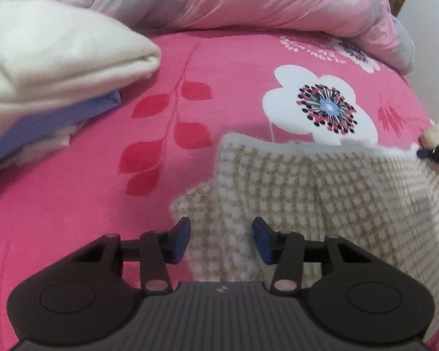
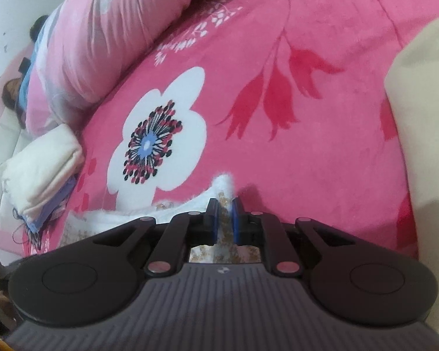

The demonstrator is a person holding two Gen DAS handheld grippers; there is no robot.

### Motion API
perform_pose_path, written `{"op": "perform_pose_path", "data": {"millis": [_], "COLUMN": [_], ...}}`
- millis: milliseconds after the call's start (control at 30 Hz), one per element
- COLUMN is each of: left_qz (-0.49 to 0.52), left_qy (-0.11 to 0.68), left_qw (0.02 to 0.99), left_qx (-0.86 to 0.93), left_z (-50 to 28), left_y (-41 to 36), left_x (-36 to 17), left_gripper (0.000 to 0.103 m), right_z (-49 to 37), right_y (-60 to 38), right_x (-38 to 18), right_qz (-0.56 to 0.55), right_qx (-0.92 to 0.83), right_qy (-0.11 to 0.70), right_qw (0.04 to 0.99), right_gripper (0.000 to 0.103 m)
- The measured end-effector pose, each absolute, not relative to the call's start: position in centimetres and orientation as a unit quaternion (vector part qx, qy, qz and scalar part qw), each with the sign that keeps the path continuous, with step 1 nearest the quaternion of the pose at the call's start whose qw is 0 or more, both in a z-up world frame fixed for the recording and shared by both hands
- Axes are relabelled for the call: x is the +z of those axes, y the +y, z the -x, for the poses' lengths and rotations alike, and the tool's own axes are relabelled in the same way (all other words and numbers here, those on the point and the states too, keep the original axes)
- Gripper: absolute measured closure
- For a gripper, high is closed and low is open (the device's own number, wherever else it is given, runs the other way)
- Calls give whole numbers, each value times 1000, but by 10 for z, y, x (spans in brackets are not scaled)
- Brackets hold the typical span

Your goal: Fold clothes

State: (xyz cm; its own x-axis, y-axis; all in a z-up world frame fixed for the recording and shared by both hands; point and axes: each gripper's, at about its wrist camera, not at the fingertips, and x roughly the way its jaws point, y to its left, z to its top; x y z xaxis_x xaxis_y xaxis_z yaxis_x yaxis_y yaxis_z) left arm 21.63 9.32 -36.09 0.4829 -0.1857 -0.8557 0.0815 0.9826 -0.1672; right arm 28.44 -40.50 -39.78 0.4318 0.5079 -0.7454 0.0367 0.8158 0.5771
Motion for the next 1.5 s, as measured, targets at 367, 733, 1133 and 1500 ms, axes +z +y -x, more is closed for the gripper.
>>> {"op": "perform_pose_path", "data": {"millis": [367,733,1133,1500], "left_qz": [148,181,206,271], "left_qy": [513,436,426,451], "left_qw": [839,877,877,850], "left_qx": [-103,-88,-83,-16], "left_z": [-261,-240,-246,-232], "left_y": [102,112,122,159], "left_x": [-386,-343,-352,-361], "left_gripper": [95,95,95,52], "right_z": [-286,-273,-278,-285], "right_y": [-405,-420,-421,-427], "right_x": [-398,-358,-367,-405], "right_qz": [-263,-286,-308,-308], "right_qx": [148,156,155,87], "right_qy": [520,463,441,493], "right_qw": [799,824,829,809], "right_gripper": [95,96,96,68]}}
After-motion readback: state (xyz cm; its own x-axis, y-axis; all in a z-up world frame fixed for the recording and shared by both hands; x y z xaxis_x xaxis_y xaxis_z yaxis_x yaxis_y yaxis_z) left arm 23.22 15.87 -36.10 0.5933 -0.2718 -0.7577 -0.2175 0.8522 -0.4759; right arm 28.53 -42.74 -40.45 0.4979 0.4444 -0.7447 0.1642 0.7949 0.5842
